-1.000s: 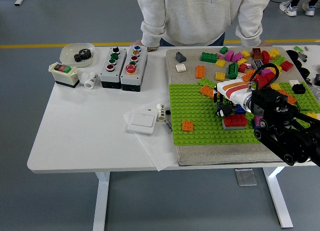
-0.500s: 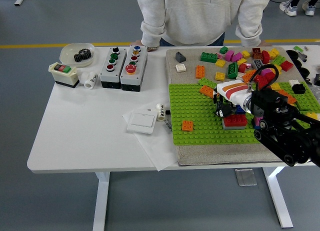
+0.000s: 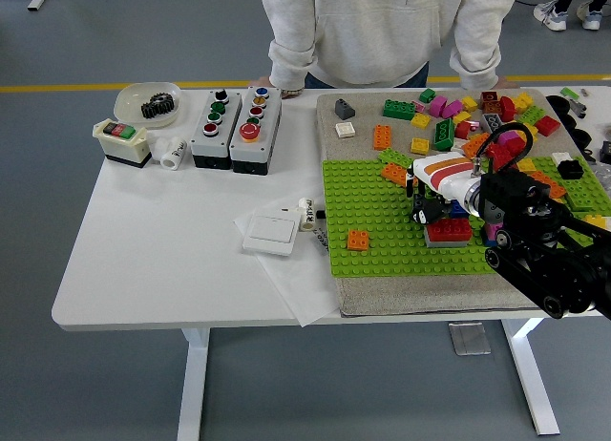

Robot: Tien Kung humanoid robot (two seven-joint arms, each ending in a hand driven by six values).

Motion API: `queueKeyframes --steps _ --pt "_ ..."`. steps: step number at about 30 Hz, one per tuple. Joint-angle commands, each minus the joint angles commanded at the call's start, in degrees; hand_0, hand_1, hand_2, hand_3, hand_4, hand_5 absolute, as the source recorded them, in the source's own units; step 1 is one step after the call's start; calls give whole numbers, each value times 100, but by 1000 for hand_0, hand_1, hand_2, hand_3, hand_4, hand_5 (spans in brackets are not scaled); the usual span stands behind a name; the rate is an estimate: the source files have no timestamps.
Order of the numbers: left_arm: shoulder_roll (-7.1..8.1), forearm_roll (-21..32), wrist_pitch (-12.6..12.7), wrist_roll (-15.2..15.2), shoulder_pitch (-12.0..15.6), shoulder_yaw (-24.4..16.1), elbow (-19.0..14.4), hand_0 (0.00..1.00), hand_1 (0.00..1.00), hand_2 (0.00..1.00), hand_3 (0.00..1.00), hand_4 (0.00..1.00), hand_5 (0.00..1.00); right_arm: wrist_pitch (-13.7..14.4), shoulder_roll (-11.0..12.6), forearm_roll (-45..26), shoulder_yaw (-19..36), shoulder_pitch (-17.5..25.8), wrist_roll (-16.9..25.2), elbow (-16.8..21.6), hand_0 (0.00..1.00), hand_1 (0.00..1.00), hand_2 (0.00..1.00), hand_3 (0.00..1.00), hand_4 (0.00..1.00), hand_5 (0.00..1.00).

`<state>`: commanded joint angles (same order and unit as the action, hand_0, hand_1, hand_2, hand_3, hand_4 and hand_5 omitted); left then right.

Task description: Pick up the brick,pile it on top of brick,press brick,pick up the brick,pile it on top of brick,press brick

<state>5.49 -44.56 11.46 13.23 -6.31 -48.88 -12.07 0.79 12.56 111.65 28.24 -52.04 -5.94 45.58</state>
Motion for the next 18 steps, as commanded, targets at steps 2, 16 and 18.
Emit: queueKeyframes --steps 2,16,18 --pt "1 7 1 -3 -3 4 1 765 783 780 679 766 638 8 3 -7 2 1 5 -1 346 406 458 492 812 193" --pt "8 38 2 -7 -25 24 2 765 783 780 678 766 638 18 19 3 -5 -4 22 21 318 399 449 512 822 97" --pt "11 43 1 -6 -29 31 1 765 783 780 678 766 638 13 20 1 -6 -5 21 21 318 399 449 512 822 97"
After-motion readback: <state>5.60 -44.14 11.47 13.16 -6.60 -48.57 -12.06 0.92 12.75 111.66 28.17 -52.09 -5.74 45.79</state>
